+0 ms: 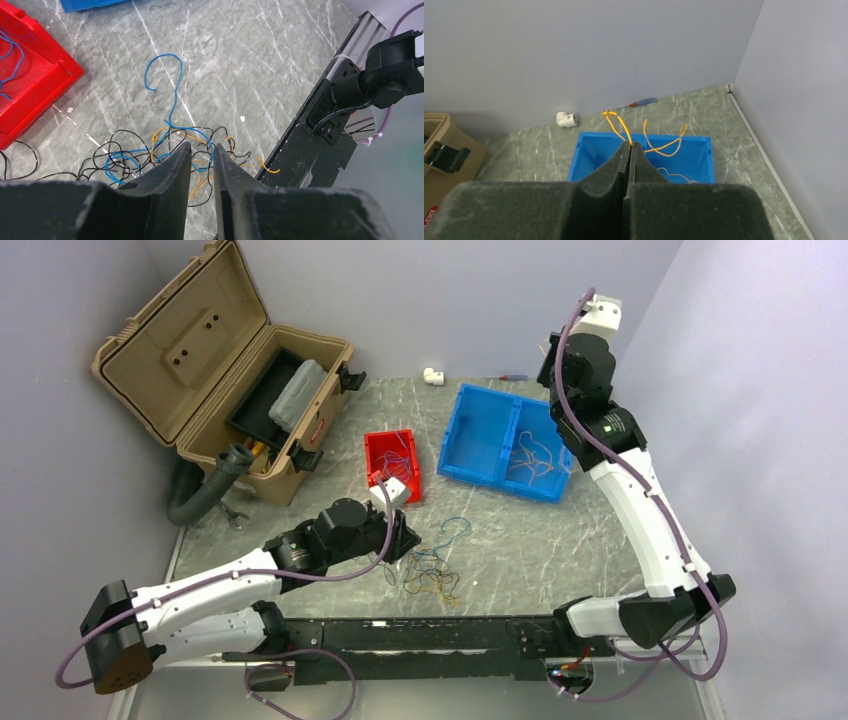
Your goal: Untangle the cables
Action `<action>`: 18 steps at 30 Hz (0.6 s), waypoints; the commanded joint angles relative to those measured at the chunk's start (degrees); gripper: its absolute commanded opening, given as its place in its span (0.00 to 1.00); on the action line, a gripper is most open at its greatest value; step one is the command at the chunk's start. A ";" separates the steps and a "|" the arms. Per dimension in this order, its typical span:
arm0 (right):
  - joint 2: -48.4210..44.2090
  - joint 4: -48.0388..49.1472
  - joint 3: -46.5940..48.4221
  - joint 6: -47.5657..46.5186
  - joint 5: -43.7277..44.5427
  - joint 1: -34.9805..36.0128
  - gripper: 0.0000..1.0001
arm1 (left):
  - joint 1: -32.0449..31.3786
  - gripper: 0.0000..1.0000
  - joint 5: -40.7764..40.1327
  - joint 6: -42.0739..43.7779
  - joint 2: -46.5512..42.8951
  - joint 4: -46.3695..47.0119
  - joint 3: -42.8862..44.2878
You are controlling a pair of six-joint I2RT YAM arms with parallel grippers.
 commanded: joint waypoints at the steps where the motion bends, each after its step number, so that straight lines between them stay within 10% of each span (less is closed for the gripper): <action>1: 1.23 2.52 -0.37 1.64 -1.49 -1.17 0.00 | -0.33 0.28 -1.23 1.65 -1.84 -1.14 2.83; 18: 2.36 6.12 -2.52 6.88 -4.93 -7.01 0.00 | -0.29 0.28 -1.23 2.08 -3.40 -2.92 3.51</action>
